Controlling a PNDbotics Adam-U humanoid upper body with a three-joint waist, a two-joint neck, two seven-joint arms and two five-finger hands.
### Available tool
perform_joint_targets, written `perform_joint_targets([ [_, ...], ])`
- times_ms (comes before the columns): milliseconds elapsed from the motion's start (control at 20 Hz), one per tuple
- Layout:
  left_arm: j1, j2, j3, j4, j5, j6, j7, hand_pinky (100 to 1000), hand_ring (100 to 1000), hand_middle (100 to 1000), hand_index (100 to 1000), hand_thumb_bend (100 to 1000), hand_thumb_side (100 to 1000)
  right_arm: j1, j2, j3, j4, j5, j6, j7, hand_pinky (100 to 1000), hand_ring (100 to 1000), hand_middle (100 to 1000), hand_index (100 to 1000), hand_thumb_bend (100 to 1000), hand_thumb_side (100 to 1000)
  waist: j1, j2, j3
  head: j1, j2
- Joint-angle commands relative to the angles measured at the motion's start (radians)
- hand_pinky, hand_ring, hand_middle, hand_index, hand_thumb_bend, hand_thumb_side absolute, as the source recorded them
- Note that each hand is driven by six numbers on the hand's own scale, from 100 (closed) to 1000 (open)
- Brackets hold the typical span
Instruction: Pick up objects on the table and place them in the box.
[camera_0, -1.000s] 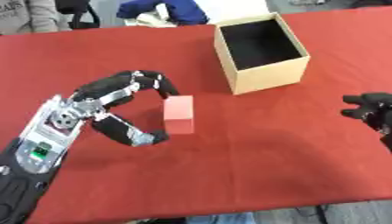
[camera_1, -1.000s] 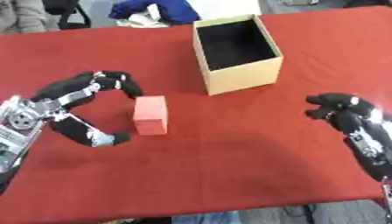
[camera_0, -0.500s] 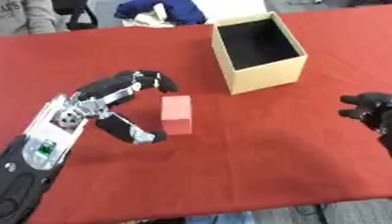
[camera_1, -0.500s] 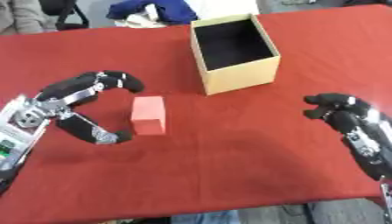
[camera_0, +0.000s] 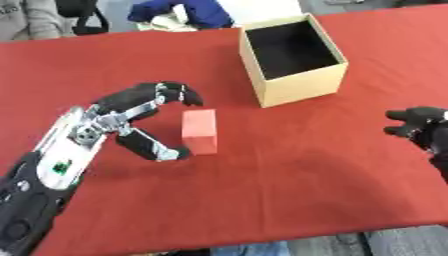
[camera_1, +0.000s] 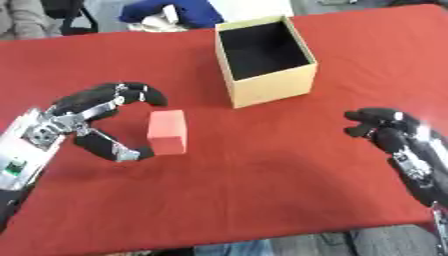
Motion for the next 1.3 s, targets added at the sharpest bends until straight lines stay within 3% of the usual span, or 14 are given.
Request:
perform_joint_targets([
  [50,-0.02,0.007,-0.002,0.008,-0.02,-0.002,0.03,1000,790,808,865,444,242,-0.007,-0.01,-0.002,-0.008,0.004,-0.003,0.006,840,909,580,818,100,552,-0.005,-0.013,-0.002,-0.003,0.005],
  [950,-0.04,-0.005,-0.027,0.063,-0.057,-0.018,0.046,1000,777,787,858,420,247,-0.006,-0.009,0.001,-0.006,0.004,-0.005,0.013,841,909,580,818,100,552,-0.008,-0.012,-0.006,0.001,0.005],
  [1000,-0.038,-0.005,-0.029,0.069,-0.059,-0.017,0.043,1000,734,715,843,383,233,-0.007,-0.009,0.002,-0.005,0.005,-0.005,0.013,841,910,580,819,100,552,-0.007,-0.012,-0.005,0.001,0.005],
  [1300,-0.039,-0.006,-0.034,0.093,-0.076,-0.014,0.039,1000,685,640,841,373,246,-0.008,-0.009,0.002,-0.004,0.005,-0.004,0.015,841,910,580,819,100,552,-0.007,-0.013,-0.002,-0.001,0.005],
])
